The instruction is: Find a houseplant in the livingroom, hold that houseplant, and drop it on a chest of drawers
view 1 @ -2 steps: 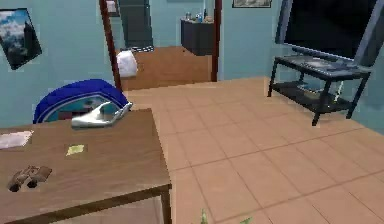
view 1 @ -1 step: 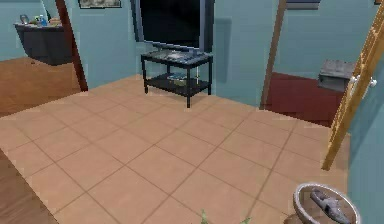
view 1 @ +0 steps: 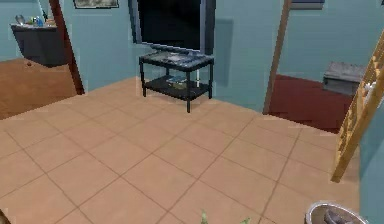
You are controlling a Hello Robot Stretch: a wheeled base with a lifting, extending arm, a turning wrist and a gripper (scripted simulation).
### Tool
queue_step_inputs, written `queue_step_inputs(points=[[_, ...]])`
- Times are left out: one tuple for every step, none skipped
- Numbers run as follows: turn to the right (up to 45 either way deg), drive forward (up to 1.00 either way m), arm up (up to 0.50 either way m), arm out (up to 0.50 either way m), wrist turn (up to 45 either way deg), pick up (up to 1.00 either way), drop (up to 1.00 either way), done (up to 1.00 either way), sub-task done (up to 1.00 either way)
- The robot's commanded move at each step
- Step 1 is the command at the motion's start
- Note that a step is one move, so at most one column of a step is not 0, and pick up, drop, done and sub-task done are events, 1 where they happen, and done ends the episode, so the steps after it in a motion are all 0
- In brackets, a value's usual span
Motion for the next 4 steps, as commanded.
queue_step_inputs(points=[[0.0,0.8,0.0,0.0,0.0,0.0,0.0,0.0,0.0],[42.0,0.0,0.0,0.0,0.0,0.0,0.0,0.0,0.0],[0.0,1.0,0.0,0.0,0.0,0.0,0.0,0.0,0.0],[3.0,0.0,0.0,0.0,0.0,0.0,0.0,0.0,0.0]])
